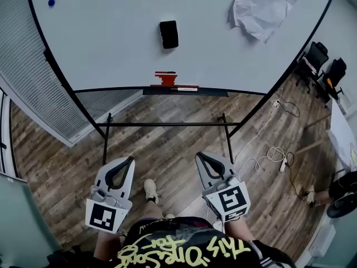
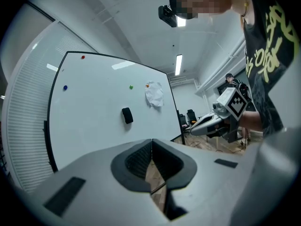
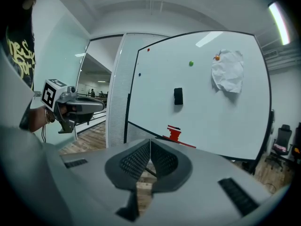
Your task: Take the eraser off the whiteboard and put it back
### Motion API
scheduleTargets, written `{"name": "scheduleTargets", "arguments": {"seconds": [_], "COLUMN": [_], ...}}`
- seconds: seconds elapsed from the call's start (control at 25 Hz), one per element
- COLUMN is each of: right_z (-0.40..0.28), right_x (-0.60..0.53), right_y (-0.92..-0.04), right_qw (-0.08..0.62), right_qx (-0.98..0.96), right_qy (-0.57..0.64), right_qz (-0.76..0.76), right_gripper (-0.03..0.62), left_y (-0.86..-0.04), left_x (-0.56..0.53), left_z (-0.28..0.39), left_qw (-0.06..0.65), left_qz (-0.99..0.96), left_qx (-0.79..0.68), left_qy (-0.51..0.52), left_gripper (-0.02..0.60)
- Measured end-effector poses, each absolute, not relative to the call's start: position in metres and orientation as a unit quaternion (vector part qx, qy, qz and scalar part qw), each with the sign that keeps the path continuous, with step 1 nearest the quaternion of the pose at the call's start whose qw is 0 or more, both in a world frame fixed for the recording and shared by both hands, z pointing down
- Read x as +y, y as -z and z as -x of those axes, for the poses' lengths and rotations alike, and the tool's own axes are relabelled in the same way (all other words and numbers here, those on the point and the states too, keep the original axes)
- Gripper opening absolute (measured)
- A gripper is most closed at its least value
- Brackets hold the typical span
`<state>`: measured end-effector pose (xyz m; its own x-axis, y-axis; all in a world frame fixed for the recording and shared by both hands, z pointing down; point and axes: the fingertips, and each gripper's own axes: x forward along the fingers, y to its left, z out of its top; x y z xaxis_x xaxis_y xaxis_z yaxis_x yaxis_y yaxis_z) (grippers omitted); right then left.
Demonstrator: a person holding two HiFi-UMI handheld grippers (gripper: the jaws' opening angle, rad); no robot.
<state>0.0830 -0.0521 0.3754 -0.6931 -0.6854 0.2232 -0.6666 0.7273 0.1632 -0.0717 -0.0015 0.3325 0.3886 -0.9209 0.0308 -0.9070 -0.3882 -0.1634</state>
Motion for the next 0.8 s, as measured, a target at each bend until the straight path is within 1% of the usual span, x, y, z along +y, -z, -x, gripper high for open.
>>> {"name": "scheduleTargets", "arguments": {"seconds": [0.28,0.44,0.8], "right_z": [-0.063,-0.053,-0.034], "right_x": [-0.088,-0.108,-0.155], "right_y": [-0.373,-0.371,-0.363], "right_qw": [0.134,0.134,0.13], "right_qx": [-0.915,-0.915,-0.907], "right_qy": [0.029,0.053,0.056], "right_qz": [-0.38,-0.376,-0.396], "right_gripper": [0.011,0.011,0.011], "left_y": [-0.334,-0.336,-0.329], "left_x": [-0.04,-0.061,-0.113], "left_z": [0.09,0.099,0.117], "left_qw": [0.061,0.058,0.063], "left_qz": [0.839,0.842,0.854], "left_qx": [0.537,0.532,0.513], "left_qy": [0.061,0.064,0.061], "left_gripper": [0.008,0.008,0.008]}}
